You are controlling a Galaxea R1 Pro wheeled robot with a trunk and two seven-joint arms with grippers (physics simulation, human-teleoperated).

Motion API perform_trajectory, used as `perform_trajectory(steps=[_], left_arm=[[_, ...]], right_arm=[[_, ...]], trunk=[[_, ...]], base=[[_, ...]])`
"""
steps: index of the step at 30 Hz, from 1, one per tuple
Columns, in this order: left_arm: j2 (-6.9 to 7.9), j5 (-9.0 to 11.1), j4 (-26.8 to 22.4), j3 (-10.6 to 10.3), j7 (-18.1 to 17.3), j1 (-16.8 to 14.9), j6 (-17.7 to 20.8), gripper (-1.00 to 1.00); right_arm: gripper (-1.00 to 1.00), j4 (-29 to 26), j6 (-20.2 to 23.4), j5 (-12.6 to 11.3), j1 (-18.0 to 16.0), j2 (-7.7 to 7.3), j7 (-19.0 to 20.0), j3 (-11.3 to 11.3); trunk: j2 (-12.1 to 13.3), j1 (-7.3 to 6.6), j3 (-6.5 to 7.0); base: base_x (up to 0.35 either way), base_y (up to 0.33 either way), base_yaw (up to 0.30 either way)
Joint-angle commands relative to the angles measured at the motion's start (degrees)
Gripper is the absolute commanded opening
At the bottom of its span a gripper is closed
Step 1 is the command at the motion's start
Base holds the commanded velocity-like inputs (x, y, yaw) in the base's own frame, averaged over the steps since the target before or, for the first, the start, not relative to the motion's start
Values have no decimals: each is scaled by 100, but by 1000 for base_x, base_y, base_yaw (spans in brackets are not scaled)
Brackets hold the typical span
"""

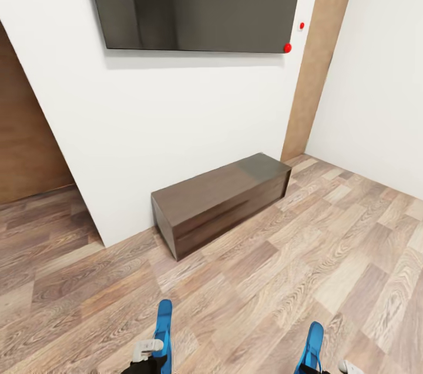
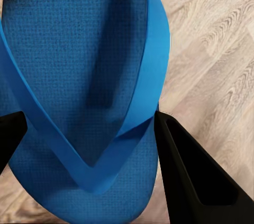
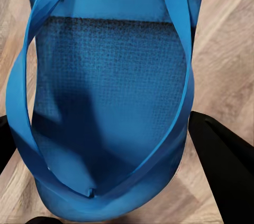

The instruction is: In the bedroom, move the book from the bed onto either nightstand, and place the two sandals side by side next to the bed.

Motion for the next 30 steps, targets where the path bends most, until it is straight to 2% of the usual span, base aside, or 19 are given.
perform_trajectory(steps=[1, 10, 16, 22, 30], left_arm=[[1, -12, 17, 41, -30, -6, -7, -100], [4, -13, 30, 41, -26, -6, -20, -100], [4, -7, 55, 41, -26, -6, -260, -100], [3, -6, 65, 45, -26, -6, -288, -100], [4, -6, 66, 42, -26, -6, -290, -100]], right_arm=[[-100, 0, 34, 8, -1, 0, 28, -47], [-100, 0, 32, 8, -1, 0, 24, -47], [-100, 0, 31, 8, -1, 0, 26, -47], [-100, 0, 30, 8, -1, 0, 24, -47], [-100, 8, 18, 15, -1, 0, 35, -47]], trunk=[[-2, -1, -5], [-2, -1, -5], [-2, -1, -5], [-2, -1, -5], [-2, -1, -5]], base=[[0, 0, 291], [0, 0, 291], [0, 0, 291], [0, 0, 286], [0, 0, 58]])
